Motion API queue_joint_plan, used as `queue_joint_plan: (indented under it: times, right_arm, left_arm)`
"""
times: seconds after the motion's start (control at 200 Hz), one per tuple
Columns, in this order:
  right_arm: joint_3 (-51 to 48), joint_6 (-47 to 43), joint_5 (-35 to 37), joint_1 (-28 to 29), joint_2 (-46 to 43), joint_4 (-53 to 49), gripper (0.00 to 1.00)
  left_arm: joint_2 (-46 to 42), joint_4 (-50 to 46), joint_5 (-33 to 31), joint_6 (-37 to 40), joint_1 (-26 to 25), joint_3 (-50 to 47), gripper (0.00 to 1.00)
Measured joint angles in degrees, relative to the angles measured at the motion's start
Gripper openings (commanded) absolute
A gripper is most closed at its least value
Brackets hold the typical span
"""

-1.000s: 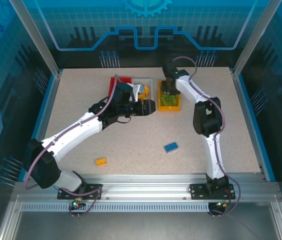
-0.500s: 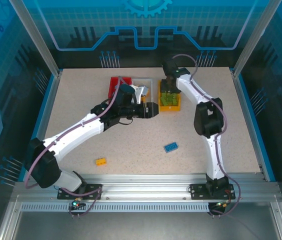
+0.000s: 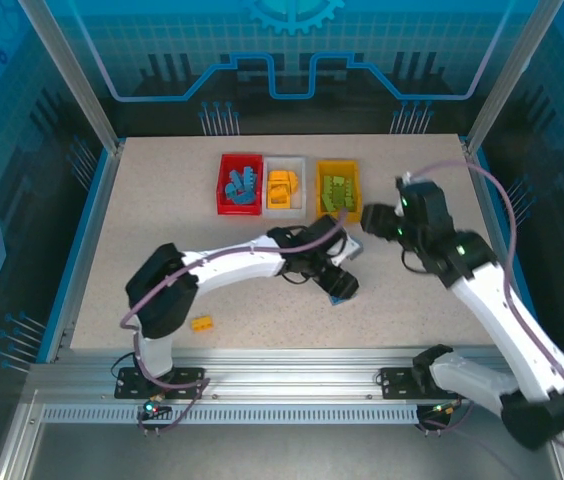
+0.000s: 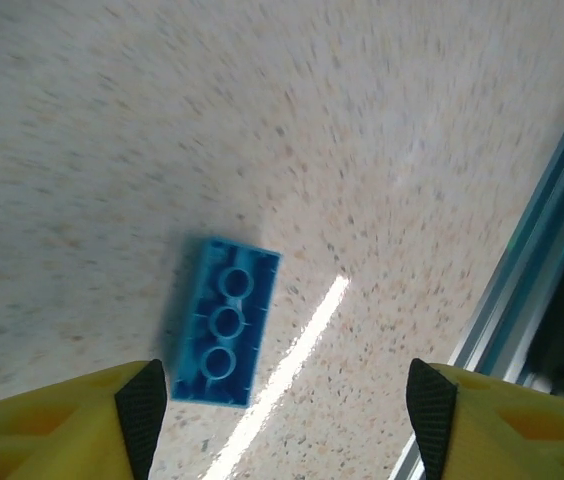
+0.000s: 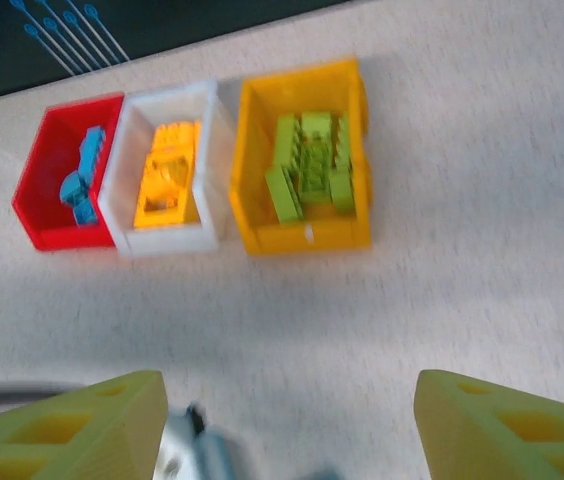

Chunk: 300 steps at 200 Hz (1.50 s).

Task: Sort the legos into containers by color

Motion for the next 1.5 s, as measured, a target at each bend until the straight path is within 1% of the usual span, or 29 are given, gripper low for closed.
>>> queue_joint_plan:
  times: [0.085, 0.2, 0.265, 0.29, 0.385, 0.485, 0.555, 0.61, 0.675, 0.72, 0.81, 0.905, 1.045, 1.1, 1.165, 1.206, 1.316, 1.401, 1.501]
  right_arm:
    - [-5.44, 2.73, -1.51, 0.00, -9.07, -5.27, 0.71]
    - [-7.52, 5.81, -3.78, 0.00, -17.22, -10.91, 0.71]
    - [-7.58, 7.26, -5.11, 0.00, -19.74, -12.44, 0.70]
    - [-7.72, 7.76, -5.66, 0.00, -20.31, -12.76, 0.70]
    - [-8.68, 9.03, -7.48, 0.00, -20.55, -13.57, 0.69]
    - [-9.55, 9.68, -8.81, 0.02, -19.61, -13.97, 0.68]
    - [-9.64, 9.90, -9.49, 0.02, -18.80, -13.94, 0.68]
    - [-9.64, 10.05, -9.75, 0.02, -18.40, -13.92, 0.67]
    - [-9.66, 10.10, -10.03, 0.02, -18.32, -13.88, 0.67]
    - [-9.81, 10.10, -10.16, 0.02, -18.36, -13.84, 0.67]
    - [-10.34, 10.10, -10.60, 0.00, -18.36, -13.79, 0.66]
    - [-10.40, 10.05, -11.34, 0.00, -18.36, -13.31, 0.65]
    - [-10.40, 8.11, -15.19, 0.26, -17.53, -9.14, 0.64]
    - [-10.40, 6.78, -16.76, 1.22, -16.02, -6.49, 0.65]
    - [-10.36, 5.03, -17.88, 3.65, -12.59, -2.99, 0.65]
    - [-10.16, 4.02, -18.12, 5.73, -9.79, -1.05, 0.65]
    - [-8.24, 1.44, -18.08, 12.13, -0.04, 5.20, 0.65]
    - [-6.45, 0.31, -17.99, 15.10, 6.56, 11.02, 0.65]
    - [-4.22, -0.13, -17.35, 16.70, 12.57, 18.25, 0.65]
  left_arm:
    - [3.34, -1.68, -2.01, 2.91, -1.95, 2.05, 0.70]
    - [6.75, -2.75, -5.35, 5.33, -2.95, 3.13, 0.72]
    - [8.17, -2.78, -7.17, 6.12, -2.93, 3.13, 0.73]
    - [8.68, -2.80, -7.72, 6.27, -2.93, 3.13, 0.78]
    - [9.86, -2.73, -9.79, 6.97, -2.84, 3.13, 0.78]
    - [10.19, -2.45, -10.73, 7.17, -2.84, 3.13, 0.72]
    - [10.36, -2.16, -10.80, 7.30, -2.86, 3.13, 0.66]
    - [10.71, -1.88, -10.95, 7.06, -2.93, 3.13, 0.56]
    - [10.80, -1.62, -11.54, 6.84, -2.91, 3.13, 0.40]
    - [10.93, -1.27, -11.58, 7.15, -2.95, 3.13, 0.36]
    - [10.91, -0.92, -11.65, 6.88, -2.99, 3.13, 0.33]
    - [10.64, -0.15, -11.80, 6.12, -2.99, 2.73, 0.33]
    - [6.97, 0.46, -12.02, 3.67, -1.97, -0.33, 0.34]
    - [3.80, 0.17, -11.98, 2.14, -0.28, -1.75, 0.34]
    - [-0.68, 0.07, -11.67, 0.22, 3.45, -2.49, 0.34]
    - [-3.45, 0.13, -11.45, -0.87, 6.58, -2.49, 0.34]
    - [-9.86, 0.55, -11.23, -3.67, 17.55, -2.25, 0.33]
    - [-11.04, 0.39, -11.37, -5.53, 25.68, -1.14, 0.33]
    - [-9.62, 0.17, -11.32, -7.93, 33.05, 0.26, 0.33]
